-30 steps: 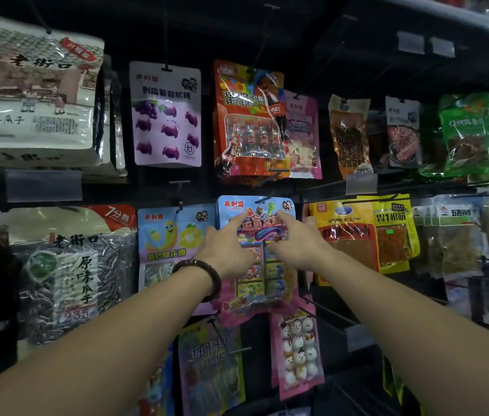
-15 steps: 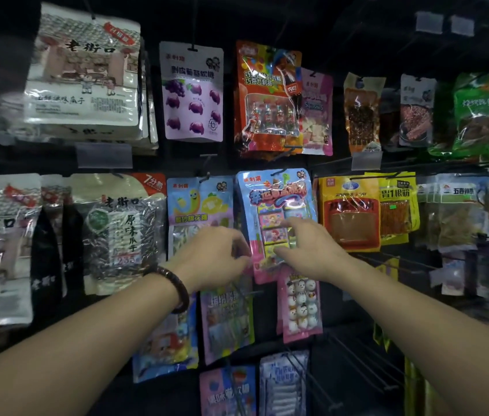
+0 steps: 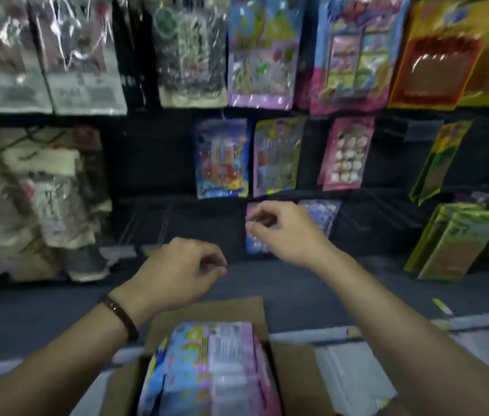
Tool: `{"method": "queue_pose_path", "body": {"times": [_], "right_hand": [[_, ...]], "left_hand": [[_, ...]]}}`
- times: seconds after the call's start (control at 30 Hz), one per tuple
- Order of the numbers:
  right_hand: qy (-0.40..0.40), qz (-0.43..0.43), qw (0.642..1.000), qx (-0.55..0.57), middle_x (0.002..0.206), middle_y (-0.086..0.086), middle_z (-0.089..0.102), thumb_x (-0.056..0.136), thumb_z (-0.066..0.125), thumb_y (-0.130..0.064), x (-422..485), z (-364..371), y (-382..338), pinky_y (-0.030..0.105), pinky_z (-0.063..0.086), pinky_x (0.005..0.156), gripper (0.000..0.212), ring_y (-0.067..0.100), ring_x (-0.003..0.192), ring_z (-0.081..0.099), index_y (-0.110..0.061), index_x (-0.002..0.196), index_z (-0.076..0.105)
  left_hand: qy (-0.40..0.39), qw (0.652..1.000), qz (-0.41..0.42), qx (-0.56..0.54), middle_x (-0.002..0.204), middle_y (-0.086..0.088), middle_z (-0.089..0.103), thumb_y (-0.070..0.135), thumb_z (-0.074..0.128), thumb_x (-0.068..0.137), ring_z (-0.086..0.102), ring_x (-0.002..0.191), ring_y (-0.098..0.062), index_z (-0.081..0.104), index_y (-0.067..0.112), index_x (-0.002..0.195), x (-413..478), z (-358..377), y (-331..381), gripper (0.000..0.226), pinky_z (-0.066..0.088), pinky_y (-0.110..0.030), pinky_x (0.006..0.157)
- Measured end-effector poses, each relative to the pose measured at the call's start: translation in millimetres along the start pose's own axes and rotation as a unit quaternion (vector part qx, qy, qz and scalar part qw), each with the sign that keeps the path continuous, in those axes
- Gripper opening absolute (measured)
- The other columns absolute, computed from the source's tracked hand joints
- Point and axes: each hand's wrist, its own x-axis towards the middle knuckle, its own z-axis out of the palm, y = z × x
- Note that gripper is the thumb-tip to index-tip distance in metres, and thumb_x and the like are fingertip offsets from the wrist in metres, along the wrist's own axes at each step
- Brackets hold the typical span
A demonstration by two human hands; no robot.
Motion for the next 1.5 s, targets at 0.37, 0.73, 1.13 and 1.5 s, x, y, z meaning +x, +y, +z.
{"method": "queue_pose_path", "body": {"times": [0.37, 0.73, 1.13, 1.5], "right_hand": [[-0.192, 0.282, 0.937, 0.068, 0.102, -0.004, 0.072, 0.088, 0.078, -0.022, -125.8, 271.7, 151.7, 0.02, 0.051, 0.074, 0.019, 0.013, 0.094, 0.066, -0.024, 0.106, 0.071], [-0.268, 0.155, 0.918, -0.247, 0.171, 0.013, 0.015, 0.1, 0.059, -0.046, -100.9, 336.0, 193.2, 0.046, 0.027, 0.125, 0.082, 0.037, 0.155, 0.021, -0.032, 0.167, 0.016], [-0.224, 0.1, 0.915, -0.321, 0.154, 0.0, 0.046, 0.099, 0.062, -0.033, -90.3, 343.8, 202.7, 0.043, 0.049, 0.101, 0.067, 0.032, 0.136, 0.048, -0.041, 0.159, 0.034], [0.023, 0.089, 0.995, -0.023, 0.083, -0.002, 0.072, 0.11, 0.047, -0.026, -81.5, 266.5, 148.4, 0.04, 0.051, 0.067, 0.019, 0.023, 0.074, 0.067, -0.027, 0.11, 0.066]], "left_hand": [[-0.188, 0.968, -0.166, 0.005, 0.112, 0.023, 0.07, 0.063, 0.061, 0.094, 0.062, 0.107, 0.0, 0.065, 0.051, 0.125, -125.0, 167.8, -90.4, 0.033, 0.042, -0.019, 0.08], [-0.339, 0.91, -0.219, -0.091, 0.161, 0.0, 0.047, 0.055, 0.058, 0.102, 0.049, 0.144, -0.023, 0.037, 0.028, 0.16, -116.9, 199.1, -124.6, 0.067, 0.045, -0.037, 0.113], [-0.386, 0.891, -0.235, -0.039, 0.153, 0.005, 0.054, 0.06, 0.056, 0.101, 0.054, 0.136, -0.018, 0.05, 0.035, 0.153, -124.0, 195.9, -132.5, 0.058, 0.048, -0.036, 0.112], [-0.223, 0.925, -0.3, -0.062, 0.138, 0.009, 0.064, 0.07, 0.051, 0.091, 0.063, 0.118, -0.016, 0.062, 0.037, 0.136, -120.6, 182.2, -145.7, 0.058, 0.052, -0.036, 0.105]]}}
